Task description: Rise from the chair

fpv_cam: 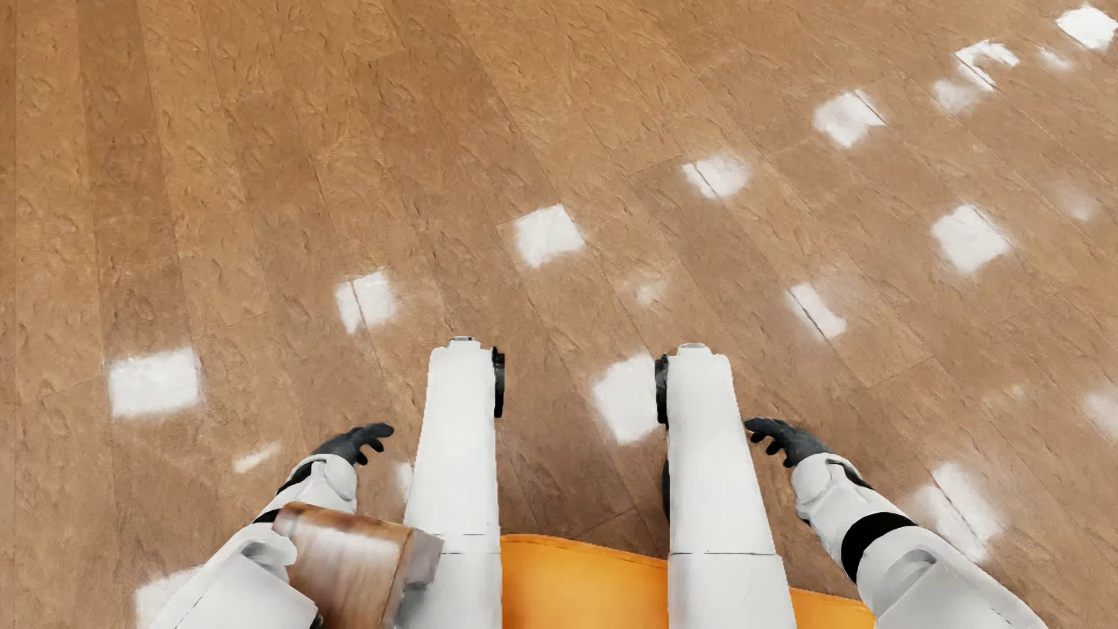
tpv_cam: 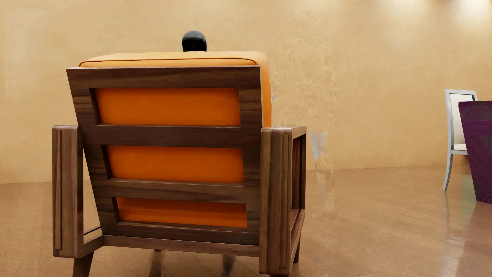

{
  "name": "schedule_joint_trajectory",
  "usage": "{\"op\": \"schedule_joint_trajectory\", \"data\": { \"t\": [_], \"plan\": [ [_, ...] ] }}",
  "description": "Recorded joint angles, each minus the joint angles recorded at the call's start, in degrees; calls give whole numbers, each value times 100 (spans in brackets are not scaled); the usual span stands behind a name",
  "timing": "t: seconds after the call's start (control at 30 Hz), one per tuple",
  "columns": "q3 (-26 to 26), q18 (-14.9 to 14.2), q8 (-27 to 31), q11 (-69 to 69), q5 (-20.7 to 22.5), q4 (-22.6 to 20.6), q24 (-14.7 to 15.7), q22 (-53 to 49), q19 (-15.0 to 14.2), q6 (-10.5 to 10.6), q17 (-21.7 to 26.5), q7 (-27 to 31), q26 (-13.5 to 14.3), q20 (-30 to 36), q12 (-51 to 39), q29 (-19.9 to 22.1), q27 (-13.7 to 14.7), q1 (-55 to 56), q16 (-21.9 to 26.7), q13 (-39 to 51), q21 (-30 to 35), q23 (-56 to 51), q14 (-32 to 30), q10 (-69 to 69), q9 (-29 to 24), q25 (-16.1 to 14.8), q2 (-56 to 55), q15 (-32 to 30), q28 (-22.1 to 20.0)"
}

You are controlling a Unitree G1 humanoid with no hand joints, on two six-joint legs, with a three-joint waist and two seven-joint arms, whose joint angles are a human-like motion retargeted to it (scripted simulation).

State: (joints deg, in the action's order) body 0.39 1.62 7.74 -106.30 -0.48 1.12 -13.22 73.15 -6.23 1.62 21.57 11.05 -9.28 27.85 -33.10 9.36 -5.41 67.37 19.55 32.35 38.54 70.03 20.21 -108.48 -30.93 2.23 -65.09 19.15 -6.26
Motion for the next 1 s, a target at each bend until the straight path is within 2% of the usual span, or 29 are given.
{"op": "schedule_joint_trajectory", "data": {
  "t": [0.3,0.47,0.53,0.67,0.77,0.87,0.93,1.0],
  "plan": [
    [-5,13,14,5,8,-37,-9,-41,-28,14,22,8,37,36,-123,90,16,108,10,156,-7,36,2,9,-78,-31,-106,7,-96],
    [-30,-10,42,1,-3,-55,50,-10,-144,37,31,32,112,-12,-353,151,51,345,41,449,-2,83,25,-6,-320,-75,-339,37,-193],
    [-31,-41,71,-12,-21,-63,73,-9,-213,43,89,47,139,-24,-497,169,78,517,66,546,7,-29,44,-10,-441,3,-513,83,-208],
    [-29,-94,118,33,-44,-81,94,14,-370,56,137,98,202,44,-867,176,141,964,136,939,-13,-24,158,46,-653,-4,-937,302,-254],
    [-46,-100,113,287,-29,-97,205,-50,-388,96,183,99,278,344,-912,206,234,1082,214,1004,37,-62,321,300,-666,-9,-1025,613,-331],
    [-47,-88,22,1007,-69,-69,202,-80,-376,127,166,21,321,559,-706,311,280,713,254,814,-54,0,327,969,-501,-75,-595,693,-465],
    [-41,-35,-82,1647,-60,-44,240,-187,-315,92,171,-84,375,458,-354,328,280,174,240,515,-115,-1,320,1611,-284,-52,-95,667,-533],
    [-48,27,-205,2427,-42,-8,135,-220,-226,73,182,-222,374,317,110,300,282,-493,236,180,-224,-18,276,2384,-19,13,525,582,-486]
  ]
}}
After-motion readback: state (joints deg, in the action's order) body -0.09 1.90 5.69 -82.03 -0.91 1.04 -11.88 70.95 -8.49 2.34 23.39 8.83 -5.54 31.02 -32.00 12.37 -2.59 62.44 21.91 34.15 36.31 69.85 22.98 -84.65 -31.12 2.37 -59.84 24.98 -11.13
